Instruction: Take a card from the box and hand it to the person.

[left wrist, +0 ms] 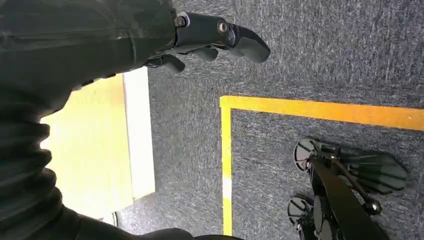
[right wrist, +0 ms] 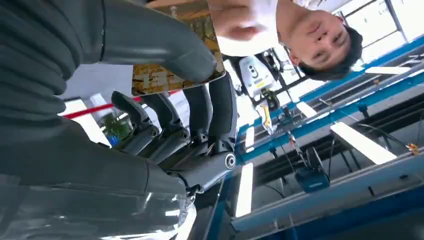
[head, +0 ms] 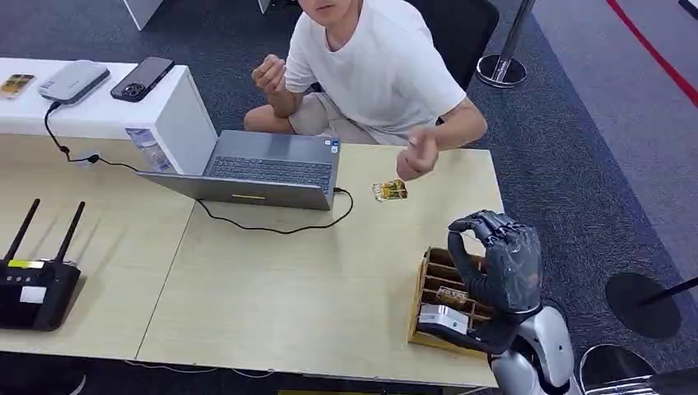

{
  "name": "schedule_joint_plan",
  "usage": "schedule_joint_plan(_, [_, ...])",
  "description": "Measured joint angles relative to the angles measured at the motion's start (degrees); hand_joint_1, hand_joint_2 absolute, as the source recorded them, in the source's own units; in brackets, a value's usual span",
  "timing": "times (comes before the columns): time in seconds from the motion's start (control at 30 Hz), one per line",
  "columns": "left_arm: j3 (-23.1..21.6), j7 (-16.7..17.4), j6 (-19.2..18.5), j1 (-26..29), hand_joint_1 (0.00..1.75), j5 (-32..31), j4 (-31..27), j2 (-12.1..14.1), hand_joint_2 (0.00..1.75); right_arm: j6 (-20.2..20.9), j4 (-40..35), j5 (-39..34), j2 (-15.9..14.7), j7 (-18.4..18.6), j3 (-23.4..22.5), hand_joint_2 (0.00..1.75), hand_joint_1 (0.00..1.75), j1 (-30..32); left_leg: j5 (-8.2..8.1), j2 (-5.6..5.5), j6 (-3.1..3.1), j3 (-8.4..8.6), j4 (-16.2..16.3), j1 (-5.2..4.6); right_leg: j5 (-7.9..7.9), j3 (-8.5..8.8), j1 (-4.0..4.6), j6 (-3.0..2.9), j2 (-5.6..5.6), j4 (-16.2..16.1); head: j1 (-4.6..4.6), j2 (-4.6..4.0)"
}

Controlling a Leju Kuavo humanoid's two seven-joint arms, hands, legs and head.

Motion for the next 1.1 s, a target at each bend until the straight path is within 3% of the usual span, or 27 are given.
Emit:
schedule_joint_plan(0.17, [-0.57, 0.15, 0.0, -0.22, 0.0, 0.0, 0.0, 0.0, 1.75, -6.11, 4.58, 5.08, 0.55, -0.61, 2.69, 1.75, 1.57, -2.18, 0.0, 0.0, 0.0, -0.01, 0.0, 0.01, 0.0, 0.01, 0.0, 0.0, 0.0, 0.01, 0.02, 0.0])
schedule_joint_plan(0.37, [-1.79, 0.19, -0.02, -0.5, 0.0, -0.55, 0.0, 0.0, 1.75, -13.18, 14.16, 14.27, 1.51, 1.42, 6.43, 1.75, 1.57, -7.0, 0.04, 0.0, 0.04, -0.01, 0.0, 0.01, 0.01, 0.02, 0.0, 0.0, 0.0, 0.01, 0.0, 0.0])
schedule_joint_plan(0.73, [-3.02, 0.57, -0.02, -0.83, 0.0, -1.03, 0.0, 0.0, 1.75, -13.91, 29.66, 18.93, 3.96, 2.97, 10.56, 1.75, 1.57, -15.81, 0.07, 0.01, 0.02, -0.01, 0.0, 0.01, 0.02, 0.01, 0.01, 0.0, 0.01, 0.02, 0.0, 0.0])
schedule_joint_plan(1.1, [-3.98, 0.94, -0.02, -0.9, 0.0, -1.05, 0.0, 0.0, 1.75, -13.93, 36.44, 22.17, 5.46, 5.7, 11.7, 1.75, 1.57, -20.36, 0.07, 0.01, 0.02, -0.02, 0.0, 0.01, 0.02, 0.01, 0.0, 0.0, 0.01, 0.02, 0.0, 0.0])
